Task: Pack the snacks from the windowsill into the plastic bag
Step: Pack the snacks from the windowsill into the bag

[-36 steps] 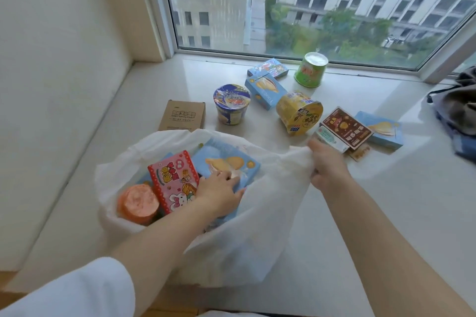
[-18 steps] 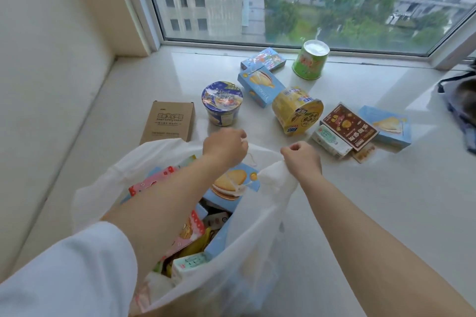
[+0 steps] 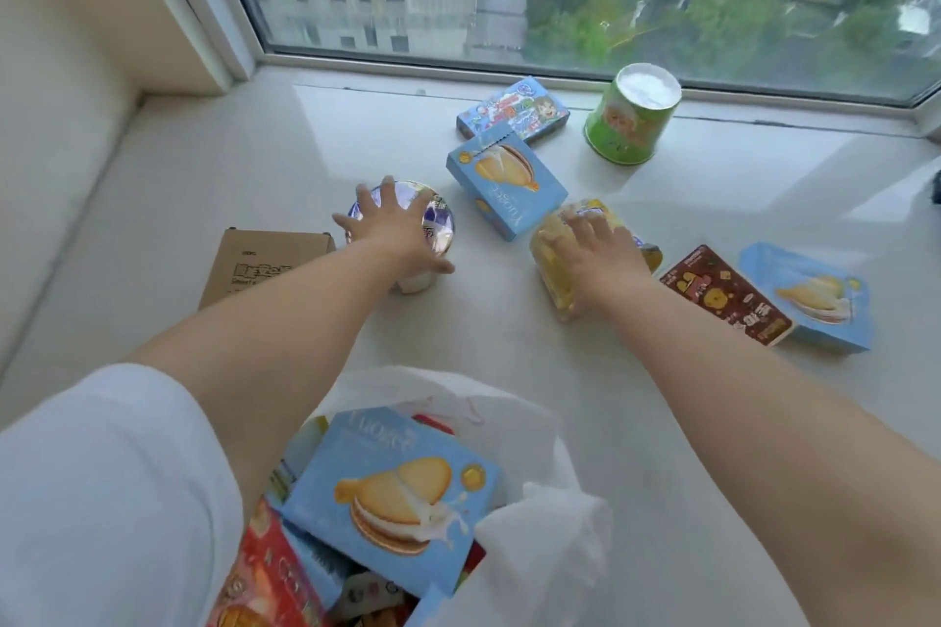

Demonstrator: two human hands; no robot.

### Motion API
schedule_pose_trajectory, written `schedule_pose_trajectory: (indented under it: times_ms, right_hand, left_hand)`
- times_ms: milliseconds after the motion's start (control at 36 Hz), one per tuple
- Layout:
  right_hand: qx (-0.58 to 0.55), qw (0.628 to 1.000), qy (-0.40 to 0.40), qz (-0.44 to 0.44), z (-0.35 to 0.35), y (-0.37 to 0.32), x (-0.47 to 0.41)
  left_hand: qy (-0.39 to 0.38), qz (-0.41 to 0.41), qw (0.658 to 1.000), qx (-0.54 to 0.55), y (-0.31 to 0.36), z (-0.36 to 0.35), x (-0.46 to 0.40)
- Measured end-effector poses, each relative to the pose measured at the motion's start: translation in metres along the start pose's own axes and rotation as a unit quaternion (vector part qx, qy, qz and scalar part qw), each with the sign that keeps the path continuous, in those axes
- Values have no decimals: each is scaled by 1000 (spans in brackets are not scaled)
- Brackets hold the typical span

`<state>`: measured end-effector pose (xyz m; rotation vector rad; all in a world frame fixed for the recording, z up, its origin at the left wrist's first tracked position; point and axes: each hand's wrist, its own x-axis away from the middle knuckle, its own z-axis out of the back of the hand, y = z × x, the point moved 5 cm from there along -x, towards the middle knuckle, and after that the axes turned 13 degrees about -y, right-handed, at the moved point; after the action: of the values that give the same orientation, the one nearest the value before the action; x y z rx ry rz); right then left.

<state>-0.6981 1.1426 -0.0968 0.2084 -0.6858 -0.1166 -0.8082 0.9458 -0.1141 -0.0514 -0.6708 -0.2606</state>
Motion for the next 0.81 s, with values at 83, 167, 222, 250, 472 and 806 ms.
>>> schedule_pose_trajectory:
  times_ms: [83,167,222,250,472,806]
  right_hand:
    - [54,997,-45,18,0,6,-20]
    - [104,992,-60,41,2,10,-36]
    - [113,990,-62,55,2,13,-45]
    - [115,989,-65,60,2,14,-48]
    - [39,996,-68,-36,-1,13,-49]
    - [-462,853,-80,-230,-16,17,-14]
  left_hand:
    - [-34,12,999,14,-2,-1,-19]
    - [-57,16,997,54,-3,-2,-32]
    - [-64,18,996,66,-3,-4,-39]
    - [-63,20,996,65,-4,-4,-41]
    - [-54,38,980,187,-20,-11,-45]
    - [-157,37,770,618,-37,-68,-10]
